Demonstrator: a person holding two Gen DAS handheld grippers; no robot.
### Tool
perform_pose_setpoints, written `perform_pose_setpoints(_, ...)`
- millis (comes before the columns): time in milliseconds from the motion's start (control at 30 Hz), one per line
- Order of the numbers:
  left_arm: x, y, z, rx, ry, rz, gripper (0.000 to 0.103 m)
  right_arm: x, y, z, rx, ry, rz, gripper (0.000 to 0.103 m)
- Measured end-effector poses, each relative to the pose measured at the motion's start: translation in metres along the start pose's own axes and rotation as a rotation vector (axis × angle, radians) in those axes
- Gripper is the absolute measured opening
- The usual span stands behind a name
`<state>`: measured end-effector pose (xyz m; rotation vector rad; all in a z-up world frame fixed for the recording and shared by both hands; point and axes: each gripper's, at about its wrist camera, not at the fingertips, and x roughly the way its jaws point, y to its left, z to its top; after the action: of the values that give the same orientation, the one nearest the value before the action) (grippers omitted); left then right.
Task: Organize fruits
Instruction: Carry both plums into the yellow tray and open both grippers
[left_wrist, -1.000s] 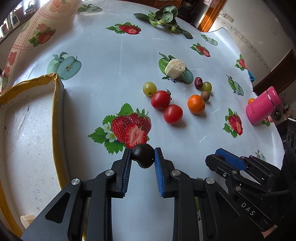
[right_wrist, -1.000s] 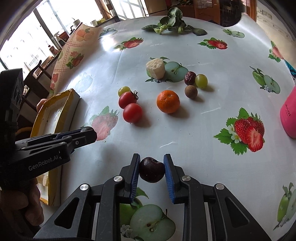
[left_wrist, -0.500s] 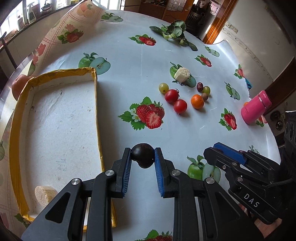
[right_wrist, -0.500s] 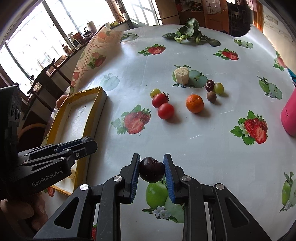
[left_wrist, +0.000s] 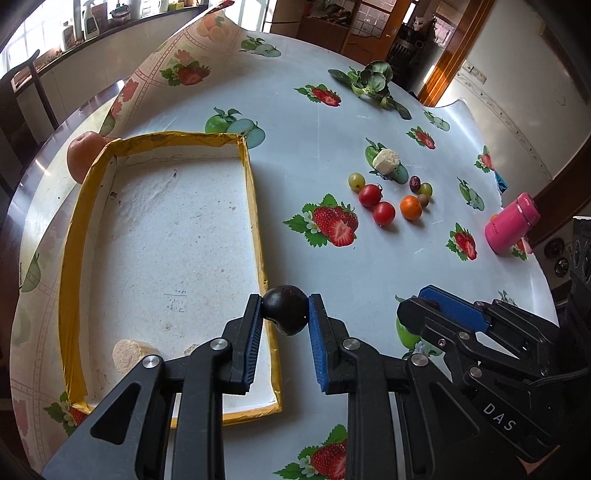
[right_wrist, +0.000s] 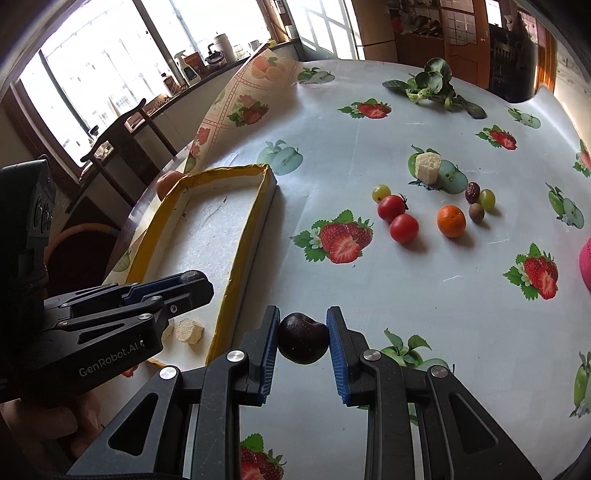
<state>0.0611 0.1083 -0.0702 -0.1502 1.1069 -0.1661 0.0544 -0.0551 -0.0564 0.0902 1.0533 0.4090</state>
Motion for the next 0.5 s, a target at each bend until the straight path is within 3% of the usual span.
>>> perform_pose_setpoints(500, -0.011, 0.032, -0.013, -0.061, -0.010, 0.021, 0.022, 0.006, 0.040, 0.001, -0.070, 0.015, 0.040, 0.026)
